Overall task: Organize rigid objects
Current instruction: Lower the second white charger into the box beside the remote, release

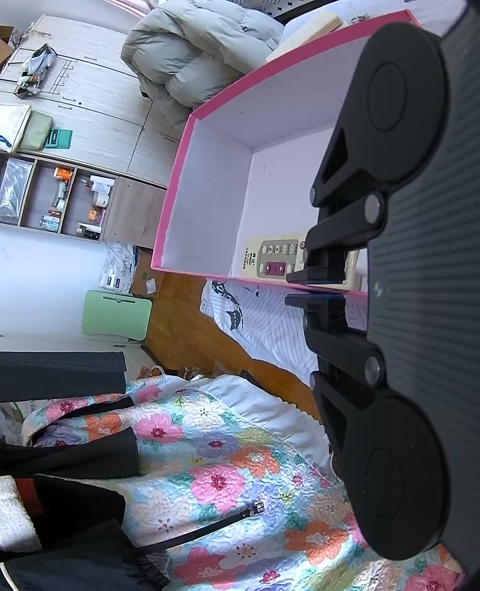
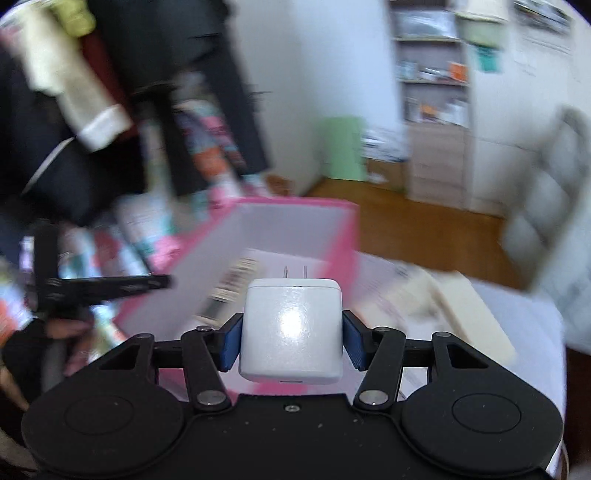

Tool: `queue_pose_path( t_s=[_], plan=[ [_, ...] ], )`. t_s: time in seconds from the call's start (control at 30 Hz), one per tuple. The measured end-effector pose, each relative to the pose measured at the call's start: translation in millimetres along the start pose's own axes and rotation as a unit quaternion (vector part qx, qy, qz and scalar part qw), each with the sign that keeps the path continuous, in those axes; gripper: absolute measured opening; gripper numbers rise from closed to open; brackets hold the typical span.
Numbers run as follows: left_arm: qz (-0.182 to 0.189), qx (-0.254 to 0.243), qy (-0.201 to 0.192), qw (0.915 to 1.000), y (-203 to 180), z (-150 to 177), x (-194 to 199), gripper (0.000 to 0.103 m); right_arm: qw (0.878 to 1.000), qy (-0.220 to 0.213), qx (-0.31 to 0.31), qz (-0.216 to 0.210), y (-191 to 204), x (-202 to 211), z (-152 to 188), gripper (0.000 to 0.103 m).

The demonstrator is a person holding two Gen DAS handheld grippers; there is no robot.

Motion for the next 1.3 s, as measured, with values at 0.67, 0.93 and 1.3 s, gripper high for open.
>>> queue_pose_path(
  t_s=[0.67, 0.93, 1.3],
  plan=[
    [0.019, 0.009, 0.002, 0.9998, 5.0, 0.3, -2.0, 0.004, 0.964, 0.254, -0.006, -0.08, 29.2, -173.1, 13.5, 0.06],
    [0.022, 0.006, 0.0, 0.9997, 4.1, 1.3, -1.2, 0.004, 0.952, 0.296, -0.062, -0.049, 12.2, -189.2, 23.5, 0.06],
    [0.019, 0.006, 0.004, 0.9998, 3.5, 1.8, -0.3, 0.004, 0.936, 0.302, -0.16, -0.086, 7.1, -194.6, 27.5, 0.064]
  ],
)
Point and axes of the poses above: each gripper's, at about its wrist camera, not at the fingertips, and x roughly against the way its jaws point, y to its left, z to its underside, the point moved 5 cm from there along -x, roughly the way its jaws point, and after that the axes turned 11 degrees about -z, right-handed, at the moved point
